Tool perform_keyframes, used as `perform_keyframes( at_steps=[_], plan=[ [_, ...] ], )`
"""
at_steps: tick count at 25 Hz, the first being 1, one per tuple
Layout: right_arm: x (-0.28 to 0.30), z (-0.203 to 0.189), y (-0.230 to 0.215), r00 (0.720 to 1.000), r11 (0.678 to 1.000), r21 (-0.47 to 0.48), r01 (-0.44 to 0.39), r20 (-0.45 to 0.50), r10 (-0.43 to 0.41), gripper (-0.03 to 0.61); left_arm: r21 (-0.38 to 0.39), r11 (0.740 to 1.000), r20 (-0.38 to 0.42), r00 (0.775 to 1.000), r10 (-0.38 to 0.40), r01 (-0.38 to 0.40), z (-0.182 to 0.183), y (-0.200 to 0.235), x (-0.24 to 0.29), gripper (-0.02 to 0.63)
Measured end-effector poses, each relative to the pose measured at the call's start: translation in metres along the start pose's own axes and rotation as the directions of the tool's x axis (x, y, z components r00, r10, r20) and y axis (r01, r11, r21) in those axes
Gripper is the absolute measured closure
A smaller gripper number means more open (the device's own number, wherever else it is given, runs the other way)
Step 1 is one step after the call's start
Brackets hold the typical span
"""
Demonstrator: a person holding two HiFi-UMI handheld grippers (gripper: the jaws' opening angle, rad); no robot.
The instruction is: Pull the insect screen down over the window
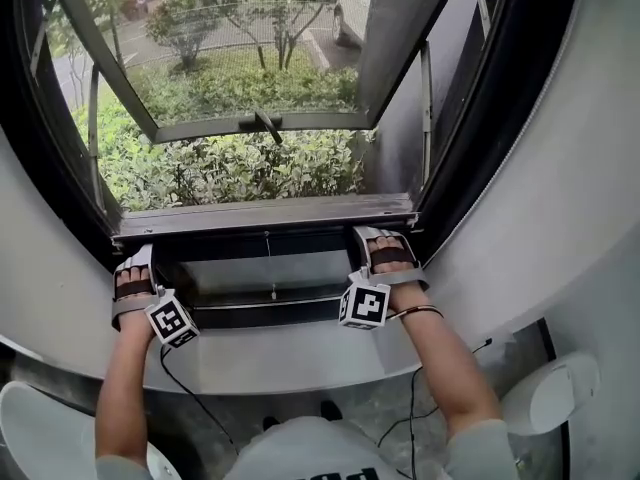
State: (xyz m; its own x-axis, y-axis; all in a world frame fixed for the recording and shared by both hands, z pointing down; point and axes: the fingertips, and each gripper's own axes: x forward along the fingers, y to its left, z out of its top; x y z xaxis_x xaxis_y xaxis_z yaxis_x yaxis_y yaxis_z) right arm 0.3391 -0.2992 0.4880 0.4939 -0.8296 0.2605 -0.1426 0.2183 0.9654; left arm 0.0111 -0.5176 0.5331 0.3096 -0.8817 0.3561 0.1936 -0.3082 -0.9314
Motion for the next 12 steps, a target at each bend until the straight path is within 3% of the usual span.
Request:
perform_keyframes(
  at_steps=[5, 8, 10, 12],
  plan=[
    [-0.014, 0.007, -0.002, 1.000, 1.000, 0.012, 0.006, 0.026, -0.007, 0.425, -0.045, 0.999, 0.045, 0.999, 0.022, -0.020, 0.005, -0.002, -0.014, 0.095],
    [-0.028, 0.018, -0.009, 0.998, 0.995, 0.101, 0.017, 0.057, -0.023, 0.425, -0.190, 0.982, 0.125, 0.992, 0.033, -0.009, 0.016, 0.000, -0.035, 0.098],
    [-0.040, 0.028, -0.015, 0.996, 0.974, 0.226, 0.003, 0.085, -0.023, 0.425, -0.358, 0.932, 0.214, 0.976, 0.026, 0.054, 0.029, 0.001, -0.052, 0.104],
    [-0.051, 0.040, -0.016, 0.993, 0.930, 0.366, -0.037, 0.114, -0.005, 0.425, -0.521, 0.840, 0.318, 0.948, 0.024, 0.154, 0.042, 0.002, -0.071, 0.119]
  ],
)
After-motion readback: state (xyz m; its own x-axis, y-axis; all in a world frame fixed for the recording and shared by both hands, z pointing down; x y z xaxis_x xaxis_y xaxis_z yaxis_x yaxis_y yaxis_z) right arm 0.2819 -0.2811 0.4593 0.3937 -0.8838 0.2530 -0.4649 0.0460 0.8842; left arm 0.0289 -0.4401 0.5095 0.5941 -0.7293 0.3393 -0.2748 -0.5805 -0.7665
